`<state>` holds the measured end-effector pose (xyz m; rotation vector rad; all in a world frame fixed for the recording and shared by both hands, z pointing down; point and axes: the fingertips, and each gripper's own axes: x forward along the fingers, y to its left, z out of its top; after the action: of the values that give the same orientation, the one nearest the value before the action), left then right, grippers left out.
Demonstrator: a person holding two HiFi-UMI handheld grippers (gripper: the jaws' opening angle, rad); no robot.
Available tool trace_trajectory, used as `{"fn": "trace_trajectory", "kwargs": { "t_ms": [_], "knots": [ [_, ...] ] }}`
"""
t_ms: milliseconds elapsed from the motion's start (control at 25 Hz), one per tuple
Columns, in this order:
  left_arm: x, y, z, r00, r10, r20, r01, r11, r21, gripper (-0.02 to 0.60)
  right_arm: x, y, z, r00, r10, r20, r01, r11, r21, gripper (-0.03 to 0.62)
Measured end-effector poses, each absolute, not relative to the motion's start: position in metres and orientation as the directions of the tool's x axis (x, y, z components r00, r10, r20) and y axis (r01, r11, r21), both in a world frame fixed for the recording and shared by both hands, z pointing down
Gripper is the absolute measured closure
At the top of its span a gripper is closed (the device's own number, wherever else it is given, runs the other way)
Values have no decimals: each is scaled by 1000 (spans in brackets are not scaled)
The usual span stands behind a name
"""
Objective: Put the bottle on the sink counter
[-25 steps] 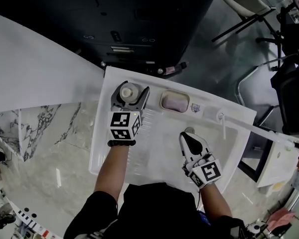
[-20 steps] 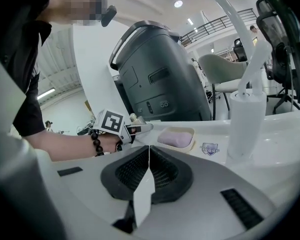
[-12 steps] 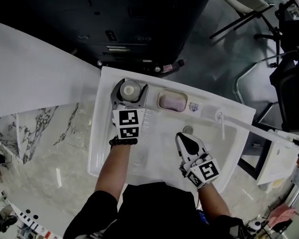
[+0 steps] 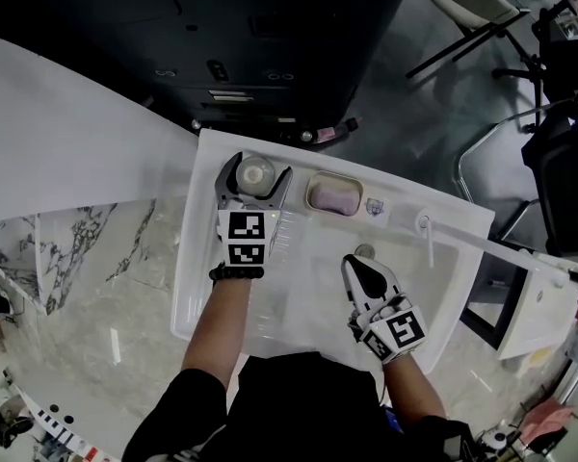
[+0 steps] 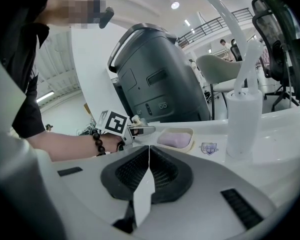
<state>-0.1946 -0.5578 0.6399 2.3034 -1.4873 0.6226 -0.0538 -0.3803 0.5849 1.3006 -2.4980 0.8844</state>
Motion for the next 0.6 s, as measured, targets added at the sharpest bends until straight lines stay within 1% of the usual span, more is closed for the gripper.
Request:
{"fn": "trace_trajectory", "kwargs": {
  "t_ms": [160, 360, 600],
  "knots": [
    [-193, -551, 630, 393, -768, 506, -905, -422, 62, 170, -51, -380, 579, -601, -694, 397, -792, 449, -414, 563],
    [-205, -536, 615, 359, -789, 499, -921, -386, 51, 164, -43, -378, 566, -607, -709, 359, -785, 466, -409, 563],
    [-218, -503, 573, 320, -843, 432, -940, -338, 36, 166, -33, -369, 540, -627, -720, 298, -768, 507, -390, 563]
  ]
}}
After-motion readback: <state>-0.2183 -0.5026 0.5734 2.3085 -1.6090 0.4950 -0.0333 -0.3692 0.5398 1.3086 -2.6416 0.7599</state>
